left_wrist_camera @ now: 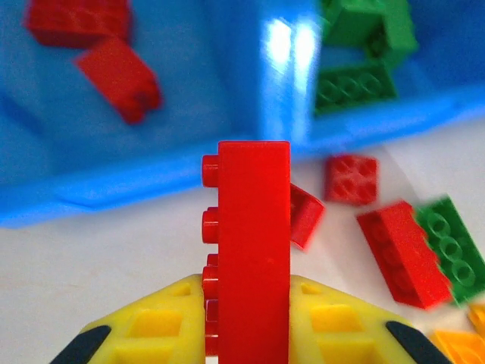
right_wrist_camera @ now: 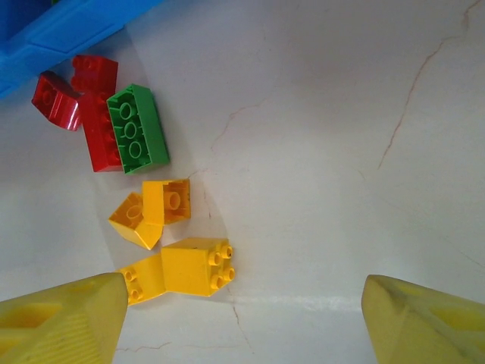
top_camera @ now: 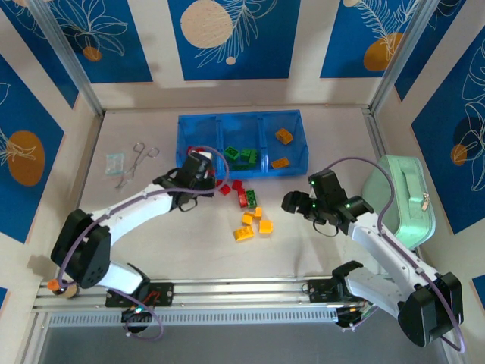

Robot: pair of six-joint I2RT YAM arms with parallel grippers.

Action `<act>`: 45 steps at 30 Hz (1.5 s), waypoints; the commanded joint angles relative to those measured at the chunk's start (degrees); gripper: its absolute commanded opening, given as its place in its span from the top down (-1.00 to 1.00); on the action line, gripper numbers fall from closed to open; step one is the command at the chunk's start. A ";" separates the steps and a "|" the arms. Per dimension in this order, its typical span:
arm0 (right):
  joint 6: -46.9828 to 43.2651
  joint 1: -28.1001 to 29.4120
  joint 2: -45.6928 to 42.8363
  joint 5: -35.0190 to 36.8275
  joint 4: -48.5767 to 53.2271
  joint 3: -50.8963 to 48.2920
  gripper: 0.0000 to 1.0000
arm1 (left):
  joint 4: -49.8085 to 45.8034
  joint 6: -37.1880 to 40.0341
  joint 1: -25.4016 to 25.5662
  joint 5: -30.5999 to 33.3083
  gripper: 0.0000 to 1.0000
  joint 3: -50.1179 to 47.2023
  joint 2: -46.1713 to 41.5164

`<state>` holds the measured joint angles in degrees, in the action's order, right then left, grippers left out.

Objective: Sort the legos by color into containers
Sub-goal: Place the lego in the container, then pick up the lego from the center of the table.

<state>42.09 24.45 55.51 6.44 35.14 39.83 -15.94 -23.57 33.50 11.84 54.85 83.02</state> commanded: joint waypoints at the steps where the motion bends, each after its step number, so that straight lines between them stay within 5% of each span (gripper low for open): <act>1: 1.72 1.09 -0.96 -1.43 -1.24 -1.32 -0.62 | -1.91 1.50 -4.23 -1.10 0.64 4.28 1.27; 11: 2.64 4.36 -1.36 0.22 -0.24 -1.61 -0.61 | -4.75 3.41 -12.46 -3.72 0.57 18.65 13.40; 15: 2.88 4.95 -1.96 0.57 0.33 -1.61 -0.61 | -8.17 3.95 -13.53 -3.07 -0.17 24.76 15.21; 17: 3.05 5.25 -2.07 0.80 0.08 -1.85 -0.61 | -6.79 4.15 -13.37 -4.47 -0.33 24.10 13.23; 30: -0.35 12.43 11.97 7.42 1.15 8.67 -0.60 | -0.06 -1.17 -9.65 -6.12 -0.34 1.64 -9.72; 45: -7.44 21.48 50.84 17.42 13.97 44.19 -0.12 | -1.49 -7.25 -5.01 -5.13 -0.32 -21.07 -25.29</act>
<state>36.36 44.88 102.41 19.53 42.50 79.79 -16.78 -28.99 27.29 6.44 35.53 60.03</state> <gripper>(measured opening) 0.562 0.658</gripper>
